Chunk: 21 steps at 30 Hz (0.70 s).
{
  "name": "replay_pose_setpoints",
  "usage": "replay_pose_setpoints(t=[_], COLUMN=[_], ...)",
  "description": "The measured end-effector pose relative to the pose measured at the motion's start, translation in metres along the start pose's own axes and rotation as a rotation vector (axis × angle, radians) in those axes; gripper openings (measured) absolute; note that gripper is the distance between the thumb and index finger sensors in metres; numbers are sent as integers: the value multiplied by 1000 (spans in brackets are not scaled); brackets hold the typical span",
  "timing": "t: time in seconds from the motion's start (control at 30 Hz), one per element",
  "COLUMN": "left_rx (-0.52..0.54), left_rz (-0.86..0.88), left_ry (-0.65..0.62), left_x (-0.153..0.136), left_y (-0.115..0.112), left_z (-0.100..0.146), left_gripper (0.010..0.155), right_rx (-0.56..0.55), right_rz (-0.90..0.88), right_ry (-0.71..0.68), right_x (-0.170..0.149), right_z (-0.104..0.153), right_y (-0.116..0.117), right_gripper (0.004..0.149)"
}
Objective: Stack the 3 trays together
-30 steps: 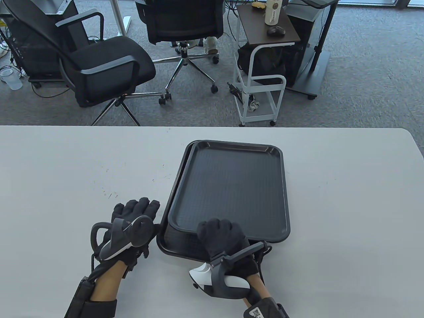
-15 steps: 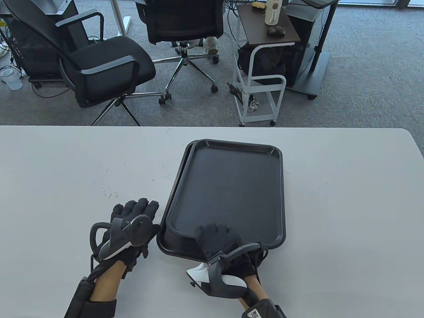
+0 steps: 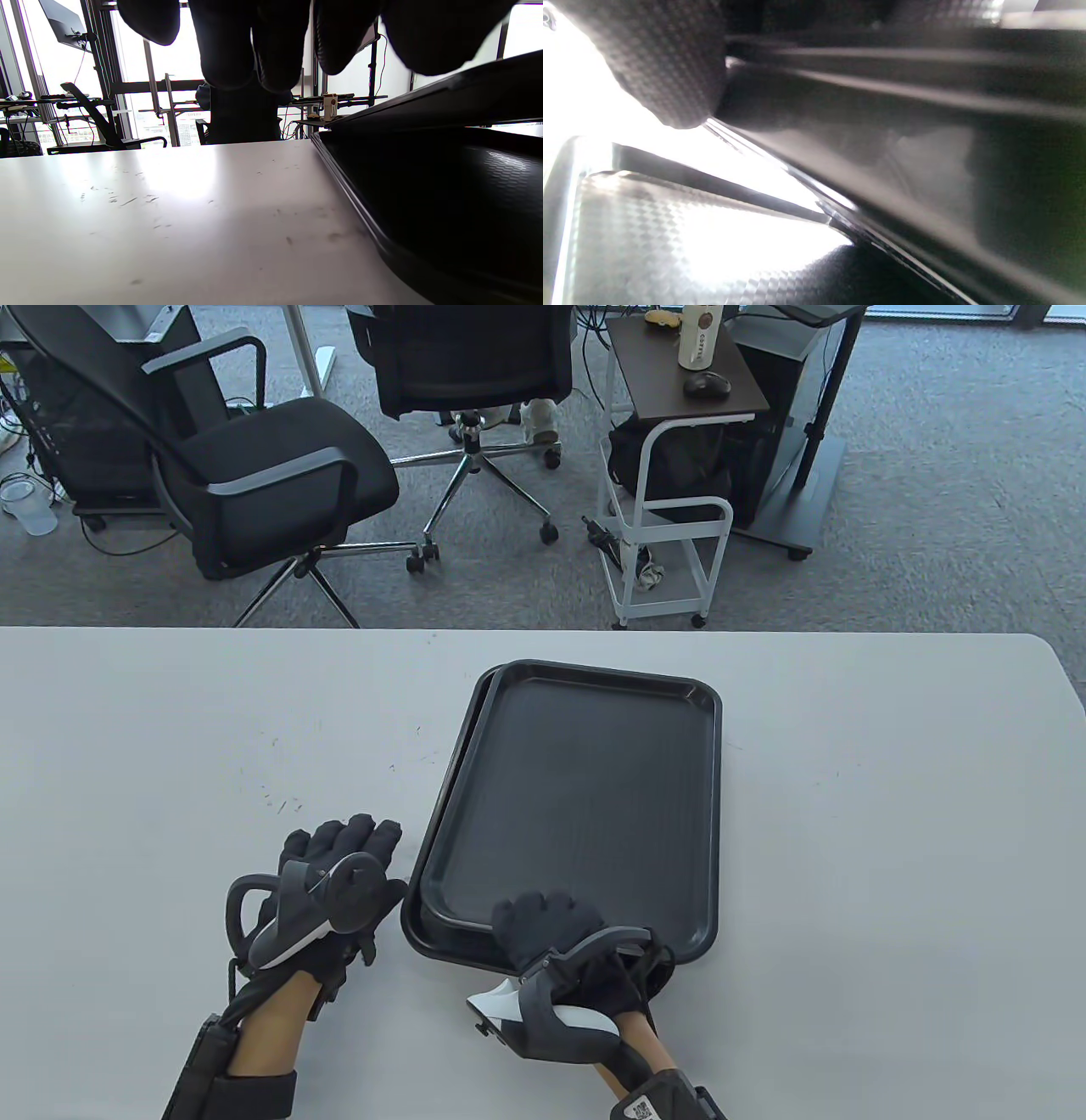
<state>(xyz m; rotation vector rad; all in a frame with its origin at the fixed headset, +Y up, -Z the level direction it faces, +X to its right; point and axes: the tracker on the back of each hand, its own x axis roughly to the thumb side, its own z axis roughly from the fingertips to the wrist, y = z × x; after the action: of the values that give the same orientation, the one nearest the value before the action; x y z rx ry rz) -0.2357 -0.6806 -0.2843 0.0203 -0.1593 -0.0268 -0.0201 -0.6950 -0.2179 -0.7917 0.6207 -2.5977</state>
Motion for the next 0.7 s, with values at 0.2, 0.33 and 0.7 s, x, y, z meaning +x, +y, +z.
replay_pose_setpoints(t=[0.2, 0.33, 0.7], left_rx=[-9, -15, -29], left_rz=[2, 0, 2], left_ry=[2, 5, 12], left_x=[0, -1, -2], left_y=[0, 0, -1], left_z=[0, 0, -1], left_gripper=[70, 70, 70], right_rx=[81, 126, 193], right_rz=[-12, -12, -26], right_ry=[-27, -53, -92], right_x=[3, 7, 18], right_z=[-1, -2, -3], right_y=[12, 20, 32], right_gripper=[44, 45, 47])
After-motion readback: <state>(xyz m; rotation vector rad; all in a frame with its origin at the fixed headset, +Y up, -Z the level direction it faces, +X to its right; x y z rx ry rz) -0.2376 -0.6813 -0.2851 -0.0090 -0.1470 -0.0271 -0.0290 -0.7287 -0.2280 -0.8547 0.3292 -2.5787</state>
